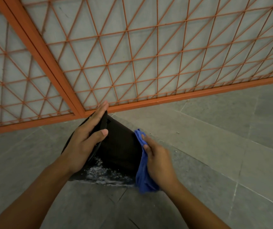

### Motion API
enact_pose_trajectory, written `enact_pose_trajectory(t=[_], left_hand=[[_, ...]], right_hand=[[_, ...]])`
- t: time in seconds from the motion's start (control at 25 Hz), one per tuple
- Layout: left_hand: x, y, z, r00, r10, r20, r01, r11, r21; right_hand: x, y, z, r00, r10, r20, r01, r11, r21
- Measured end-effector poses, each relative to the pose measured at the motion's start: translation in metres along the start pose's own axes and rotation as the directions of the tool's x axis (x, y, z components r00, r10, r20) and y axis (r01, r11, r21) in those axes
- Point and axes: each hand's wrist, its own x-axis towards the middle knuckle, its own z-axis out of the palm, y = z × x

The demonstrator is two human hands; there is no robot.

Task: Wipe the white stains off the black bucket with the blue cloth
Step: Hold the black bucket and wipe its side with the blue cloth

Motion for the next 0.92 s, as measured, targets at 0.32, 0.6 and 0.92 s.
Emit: enact_pose_trajectory(t=[0.32,0.6,0.92], left_hand=[[0.005,-0.003,0.001,1.0,0.017,-0.015,-0.017,1.0,-0.002],[0.007,-0.002,-0.001,1.0,0.019,0.002,-0.019,1.0,0.012],[0.0,-0.003,0.0,1.0,-0.001,0.016,0.001,1.0,0.0]], right_hand=[[-0.007,-0.034,0.018,0.978,-0.201,0.046,0.195,0.975,0.11],[-0.022,-0.047,0.024,0.96,-0.252,0.123,0.237,0.963,0.126],[-0.024,-0.036,0.018,0.984,-0.168,0.06,0.158,0.976,0.152]])
